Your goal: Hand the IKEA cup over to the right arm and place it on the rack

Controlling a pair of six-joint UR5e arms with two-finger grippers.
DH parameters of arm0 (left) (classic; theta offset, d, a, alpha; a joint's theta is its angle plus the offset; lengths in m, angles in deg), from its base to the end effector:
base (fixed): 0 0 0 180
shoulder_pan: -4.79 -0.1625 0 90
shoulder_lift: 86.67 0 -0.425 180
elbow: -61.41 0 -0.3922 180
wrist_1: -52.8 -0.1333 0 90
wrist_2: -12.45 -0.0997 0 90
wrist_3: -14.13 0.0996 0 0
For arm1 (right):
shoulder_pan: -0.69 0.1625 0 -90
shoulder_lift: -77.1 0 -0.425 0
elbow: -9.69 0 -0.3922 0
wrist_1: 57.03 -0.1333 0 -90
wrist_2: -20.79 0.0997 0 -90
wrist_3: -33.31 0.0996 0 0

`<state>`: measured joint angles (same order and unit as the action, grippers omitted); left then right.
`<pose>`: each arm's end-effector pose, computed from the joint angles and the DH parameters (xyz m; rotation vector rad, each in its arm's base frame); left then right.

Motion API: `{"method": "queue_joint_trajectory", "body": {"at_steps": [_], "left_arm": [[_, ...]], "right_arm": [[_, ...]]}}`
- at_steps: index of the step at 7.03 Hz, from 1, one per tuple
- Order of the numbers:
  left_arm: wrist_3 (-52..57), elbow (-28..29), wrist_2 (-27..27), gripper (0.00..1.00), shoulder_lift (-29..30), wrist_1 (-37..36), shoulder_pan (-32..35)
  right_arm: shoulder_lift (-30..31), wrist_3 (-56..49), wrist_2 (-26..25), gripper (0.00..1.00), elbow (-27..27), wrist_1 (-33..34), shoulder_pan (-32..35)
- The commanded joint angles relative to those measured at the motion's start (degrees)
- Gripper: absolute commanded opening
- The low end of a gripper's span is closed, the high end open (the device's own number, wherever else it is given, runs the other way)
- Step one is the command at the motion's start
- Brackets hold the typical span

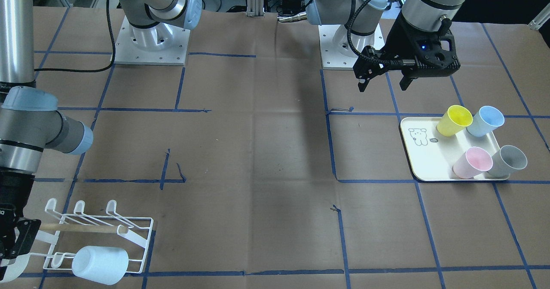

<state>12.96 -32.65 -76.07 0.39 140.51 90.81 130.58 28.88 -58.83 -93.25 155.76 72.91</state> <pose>-0.1028 -0.4803 0.4818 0.1396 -3.1130 0.0328 -0.0484 -0.6464 0.2734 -0.1199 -2.4453 1.8271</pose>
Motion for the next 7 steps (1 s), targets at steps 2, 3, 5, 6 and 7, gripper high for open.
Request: {"method": "queue_joint_trajectory", "body": {"at_steps": [2, 3, 5, 6, 7], "left_arm": [[-0.1, 0.7, -0.1, 1.00, 1.4, -0.4, 0.3], [0.0, 0.8, -0.2, 1.00, 1.8, -0.9, 0.3], [-0.1, 1.2, -0.2, 1.00, 2.7, -1.7, 0.4], [-0.1, 1.5, -0.2, 1.00, 2.8, -1.8, 0.4], [-0.1, 1.5, -0.2, 1.00, 2.8, -1.8, 0.9]], "right_arm": [[-0.5, -0.3, 0.0, 0.25, -0.8, -0.2, -0.2], [-0.5, -0.1, -1.1, 0.99, -0.3, -1.7, -0.2], [1.7, -0.1, -0.7, 1.00, 0.2, -10.5, 0.2], [3.7, -0.1, -0.4, 1.00, 0.2, -12.0, 0.3], [7.0, -0.1, -0.5, 1.00, 0.2, -18.8, 0.5]]}}
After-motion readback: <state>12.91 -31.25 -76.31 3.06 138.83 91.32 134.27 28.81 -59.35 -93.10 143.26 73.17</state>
